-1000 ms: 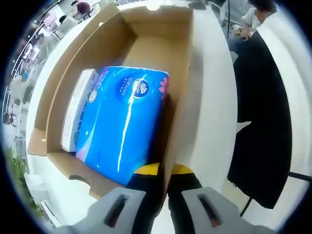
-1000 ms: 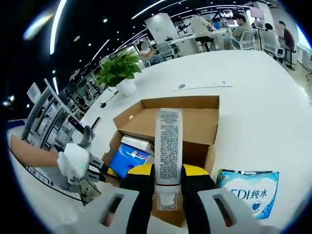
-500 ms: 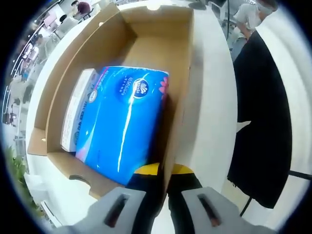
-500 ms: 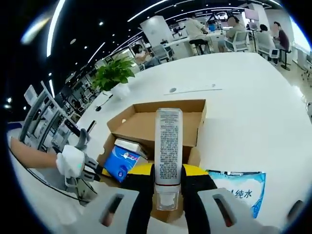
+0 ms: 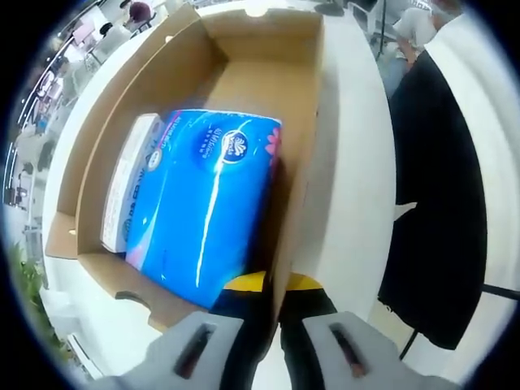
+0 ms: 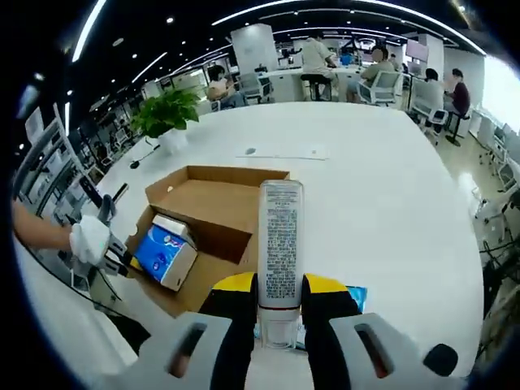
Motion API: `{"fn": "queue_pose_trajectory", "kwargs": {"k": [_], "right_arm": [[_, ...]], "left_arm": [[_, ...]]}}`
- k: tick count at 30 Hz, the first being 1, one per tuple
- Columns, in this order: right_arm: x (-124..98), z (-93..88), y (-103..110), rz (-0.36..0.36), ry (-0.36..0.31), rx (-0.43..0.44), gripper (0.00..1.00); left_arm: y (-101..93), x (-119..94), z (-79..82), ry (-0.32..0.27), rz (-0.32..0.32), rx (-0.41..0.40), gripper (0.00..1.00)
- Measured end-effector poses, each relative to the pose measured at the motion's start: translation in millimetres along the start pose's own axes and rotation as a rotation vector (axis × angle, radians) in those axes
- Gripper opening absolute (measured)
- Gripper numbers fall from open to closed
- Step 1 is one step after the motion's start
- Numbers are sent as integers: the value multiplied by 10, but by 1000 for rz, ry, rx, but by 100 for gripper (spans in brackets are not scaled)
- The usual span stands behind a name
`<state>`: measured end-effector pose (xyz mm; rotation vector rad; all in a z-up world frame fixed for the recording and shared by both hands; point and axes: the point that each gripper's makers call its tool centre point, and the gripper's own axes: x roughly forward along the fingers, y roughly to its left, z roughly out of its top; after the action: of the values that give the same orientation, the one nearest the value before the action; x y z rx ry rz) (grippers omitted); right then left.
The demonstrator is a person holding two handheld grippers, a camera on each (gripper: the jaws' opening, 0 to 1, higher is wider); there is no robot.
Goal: Operate the shoe box by opening the lid, removing the specified soft item, and placing it in the target area until the item is outside and the box remains undamaged.
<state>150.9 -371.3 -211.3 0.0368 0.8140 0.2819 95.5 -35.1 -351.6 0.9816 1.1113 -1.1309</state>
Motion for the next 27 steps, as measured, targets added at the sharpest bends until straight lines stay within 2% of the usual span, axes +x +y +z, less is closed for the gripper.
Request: {"fn": "queue_pose_trajectory", "kwargs": {"k": [2,5,9,14,21,27], "right_arm": [[-75,30,-131,-50,-9,-1,19],[-140,48,-292,-88,-22,14,19],[-197,-6,-477,-118,-4,22,19],[-400,-100,-714,-193,14,40,19],[-541,-223,-908,-255,-23,177,19],[-503,-259,-975,-301,0,93,19]], "left_arm": [[-2,0,0,1,-5,4,3],[-5,-1,0,-1,-4,6,3],[-4,-2,0,-3,-4,5,3],[-3,-3,2,-5,-3,10,3],[-4,-3,4,0,-5,3,3],[-5,-1,2,0,-3,3,3]]}}
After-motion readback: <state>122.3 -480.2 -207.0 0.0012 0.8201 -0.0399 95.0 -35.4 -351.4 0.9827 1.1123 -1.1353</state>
